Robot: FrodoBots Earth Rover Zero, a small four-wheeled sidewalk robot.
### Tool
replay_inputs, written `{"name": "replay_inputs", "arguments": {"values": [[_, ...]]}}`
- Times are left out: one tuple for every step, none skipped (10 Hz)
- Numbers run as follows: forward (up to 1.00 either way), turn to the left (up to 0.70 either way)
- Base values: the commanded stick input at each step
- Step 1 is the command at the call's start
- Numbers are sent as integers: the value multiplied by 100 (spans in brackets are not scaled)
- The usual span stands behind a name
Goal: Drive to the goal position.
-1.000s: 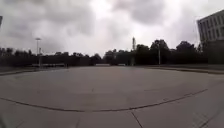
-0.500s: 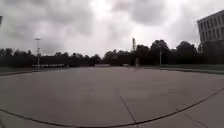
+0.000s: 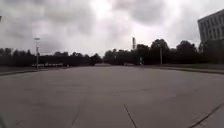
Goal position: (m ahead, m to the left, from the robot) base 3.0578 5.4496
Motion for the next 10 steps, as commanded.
{"name": "replay_inputs", "arguments": {"values": [[70, 0], [70, 0], [70, 0], [70, 0], [70, 0], [70, 0], [70, 0], [70, 0], [70, 0], [70, 0]]}}
